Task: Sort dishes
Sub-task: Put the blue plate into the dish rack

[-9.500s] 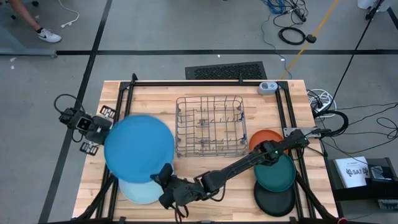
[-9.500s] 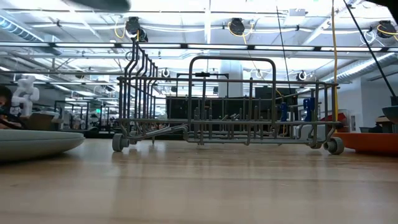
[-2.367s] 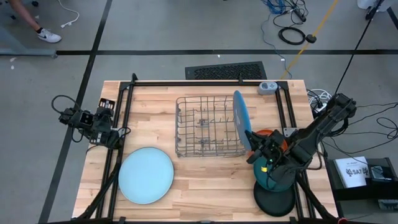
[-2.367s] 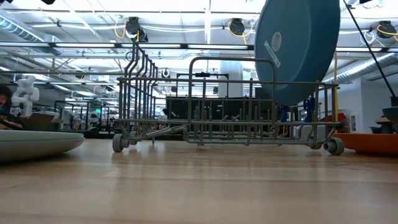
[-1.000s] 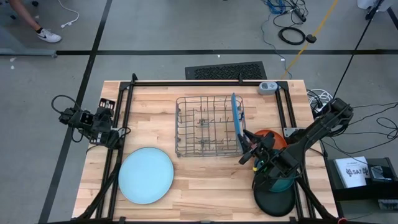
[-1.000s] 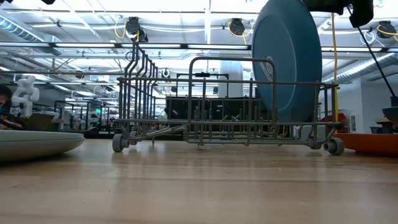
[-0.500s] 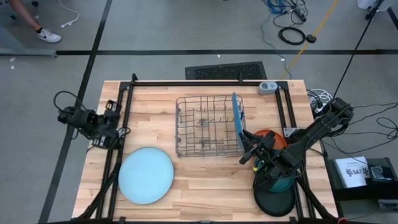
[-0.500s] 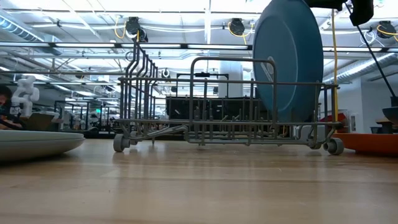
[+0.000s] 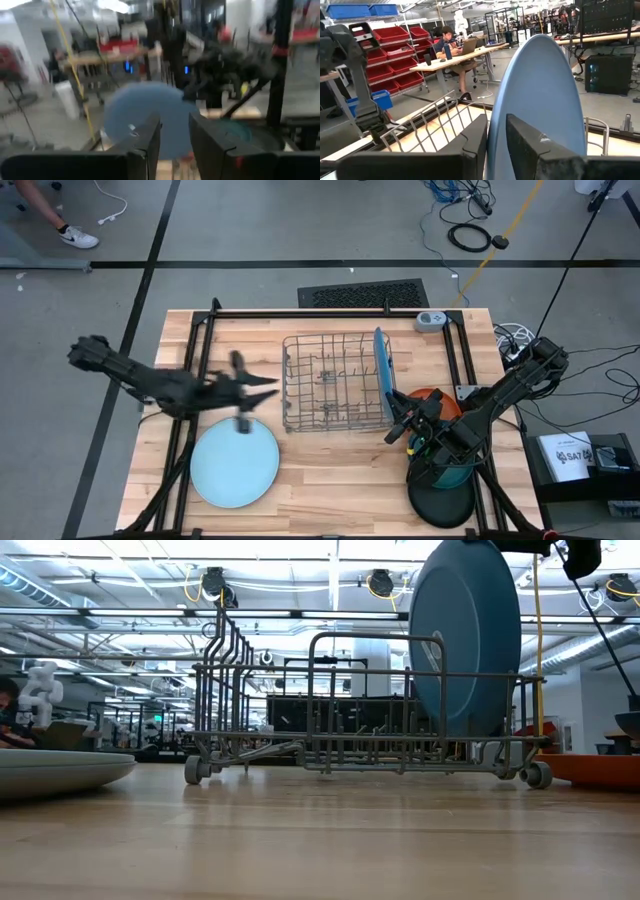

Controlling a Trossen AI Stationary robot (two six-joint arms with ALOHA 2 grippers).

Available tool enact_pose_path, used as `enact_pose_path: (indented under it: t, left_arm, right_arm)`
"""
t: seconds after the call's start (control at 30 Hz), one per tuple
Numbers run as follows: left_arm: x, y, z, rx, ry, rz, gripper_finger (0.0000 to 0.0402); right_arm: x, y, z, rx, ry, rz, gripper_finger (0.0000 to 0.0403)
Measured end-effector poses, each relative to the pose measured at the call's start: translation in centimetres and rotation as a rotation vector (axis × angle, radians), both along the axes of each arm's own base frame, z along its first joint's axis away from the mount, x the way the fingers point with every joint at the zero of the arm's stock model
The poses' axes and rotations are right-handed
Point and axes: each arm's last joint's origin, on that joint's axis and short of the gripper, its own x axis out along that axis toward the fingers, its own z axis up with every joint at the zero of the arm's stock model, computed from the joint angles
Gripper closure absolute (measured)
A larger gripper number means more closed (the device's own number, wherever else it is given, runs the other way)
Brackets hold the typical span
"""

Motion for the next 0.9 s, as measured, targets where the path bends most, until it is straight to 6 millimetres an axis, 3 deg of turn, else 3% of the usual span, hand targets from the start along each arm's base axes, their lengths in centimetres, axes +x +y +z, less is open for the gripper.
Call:
enact_pose_path:
  t: [0.2, 0.37, 0.63, 0.9]
  left_arm:
    - [8.5, 1.7, 0.6, -0.017, 0.128, 0.004, 0.0317]
    - [13.6, 4.5, 0.4, -0.047, 0.181, -0.01, 0.0354]
    - [19.4, 8.5, -1.8, -0.108, 0.272, -0.047, 0.039]
    - [22.9, 10.5, -3.4, -0.141, 0.294, -0.054, 0.0393]
  right_arm:
    - [0.0, 0.0, 0.0, 0.001, 0.0, 0.0, 0.0339]
    - [0.0, 0.0, 0.0, 0.001, 0.0, 0.001, 0.0339]
    - [0.0, 0.0, 0.0, -0.003, 0.009, 0.003, 0.0339]
    - [0.1, 0.1, -0.2, 0.017, 0.09, 0.051, 0.0333]
